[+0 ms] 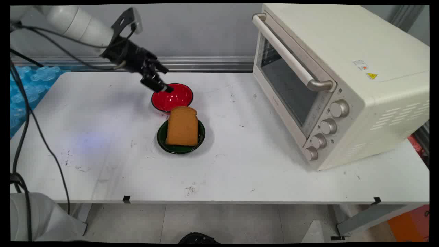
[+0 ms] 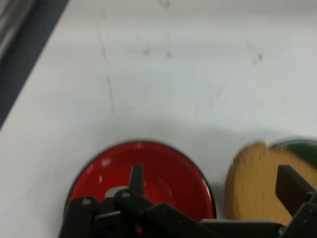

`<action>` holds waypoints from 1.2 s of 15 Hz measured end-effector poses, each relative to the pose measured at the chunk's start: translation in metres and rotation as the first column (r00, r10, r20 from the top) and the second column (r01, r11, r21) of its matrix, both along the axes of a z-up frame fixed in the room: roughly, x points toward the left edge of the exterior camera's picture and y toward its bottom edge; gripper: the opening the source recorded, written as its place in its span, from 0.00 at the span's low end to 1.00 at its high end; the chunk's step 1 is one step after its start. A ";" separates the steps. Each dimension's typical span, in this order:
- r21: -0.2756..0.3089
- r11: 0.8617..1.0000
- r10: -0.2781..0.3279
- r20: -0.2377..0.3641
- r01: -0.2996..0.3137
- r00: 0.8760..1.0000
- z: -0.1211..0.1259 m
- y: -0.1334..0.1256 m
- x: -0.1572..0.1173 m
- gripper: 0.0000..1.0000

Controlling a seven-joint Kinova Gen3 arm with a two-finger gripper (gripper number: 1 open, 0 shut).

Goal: Open the oven

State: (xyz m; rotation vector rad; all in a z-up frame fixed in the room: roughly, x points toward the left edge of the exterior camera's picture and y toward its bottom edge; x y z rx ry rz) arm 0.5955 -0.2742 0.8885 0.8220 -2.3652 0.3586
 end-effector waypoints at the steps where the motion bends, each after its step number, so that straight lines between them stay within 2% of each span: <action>1: -0.004 1.000 0.008 -0.008 -0.008 1.000 0.005 -0.004 -0.004 1.00; 6: -0.004 1.000 0.026 -0.043 -0.026 0.999 0.023 -0.023 -0.023 1.00; 10: -0.003 0.999 0.033 -0.030 -0.033 0.999 0.037 -0.037 -0.037 1.00; 18: -0.061 0.997 0.046 -0.036 -0.048 0.998 0.073 -0.064 -0.067 1.00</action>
